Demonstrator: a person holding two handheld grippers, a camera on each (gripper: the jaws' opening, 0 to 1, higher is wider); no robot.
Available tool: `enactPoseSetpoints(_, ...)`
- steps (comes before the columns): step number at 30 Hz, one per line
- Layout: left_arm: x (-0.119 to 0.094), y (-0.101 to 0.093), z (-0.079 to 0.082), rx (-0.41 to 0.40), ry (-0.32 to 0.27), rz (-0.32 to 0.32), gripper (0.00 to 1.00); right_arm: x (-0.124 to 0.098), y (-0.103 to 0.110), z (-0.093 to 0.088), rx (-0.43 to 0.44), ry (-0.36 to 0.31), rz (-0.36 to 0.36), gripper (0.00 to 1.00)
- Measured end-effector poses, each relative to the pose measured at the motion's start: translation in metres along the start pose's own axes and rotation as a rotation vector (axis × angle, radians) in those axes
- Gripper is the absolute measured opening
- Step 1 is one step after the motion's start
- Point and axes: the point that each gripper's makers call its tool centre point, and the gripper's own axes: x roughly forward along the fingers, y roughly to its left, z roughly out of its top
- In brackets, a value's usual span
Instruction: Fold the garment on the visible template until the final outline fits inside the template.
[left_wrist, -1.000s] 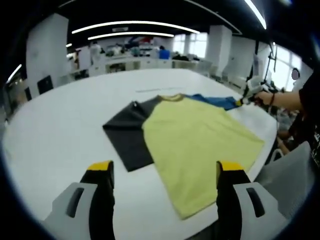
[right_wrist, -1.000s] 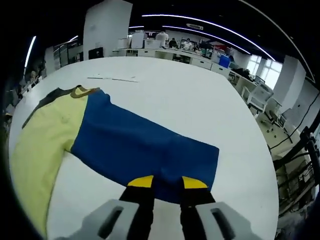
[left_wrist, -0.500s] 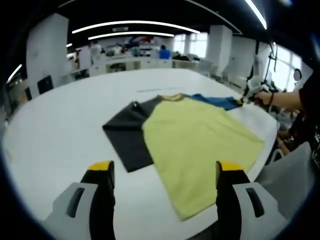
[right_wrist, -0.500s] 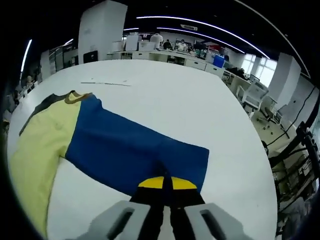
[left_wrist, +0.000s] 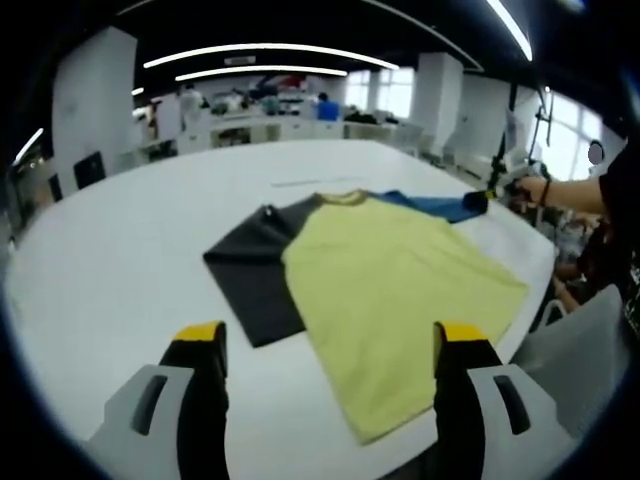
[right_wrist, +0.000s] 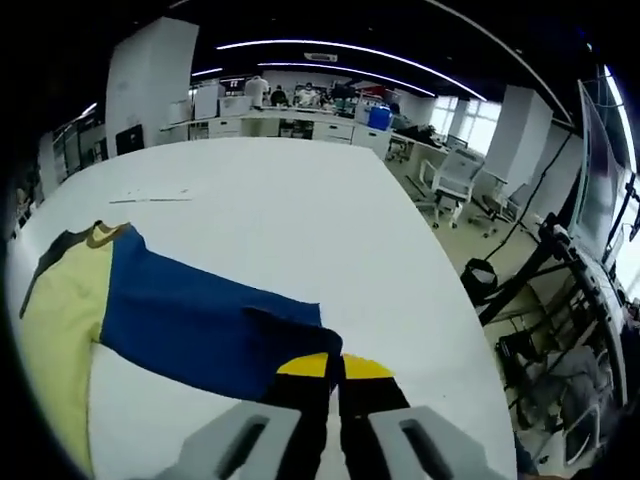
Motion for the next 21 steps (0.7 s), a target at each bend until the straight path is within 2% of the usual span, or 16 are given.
enactPoseSetpoints(6,-0.001,0.0,0.001,-0.001,-0.005,0.003,0.81,-0.012,-0.018,-0.003,0.03,0.021,-0.051,0.0)
enactPoseSetpoints(9,-0.002,0.0,0.001,-0.001,-0.003,0.004,0.81,-0.015,-0.021,-0.01,0.065,0.053,-0.065,0.0)
enactPoseSetpoints(11,-0.002,-0.001,0.001,-0.002,-0.004,0.003,0.81,-0.016,-0.021,-0.015,0.095,0.071,-0.065,0.0)
enactPoseSetpoints(21,-0.002,-0.001,0.001,0.0,-0.009,0.002,0.81,-0.02,-0.015,-0.033,0.133,0.152,-0.063,0.0)
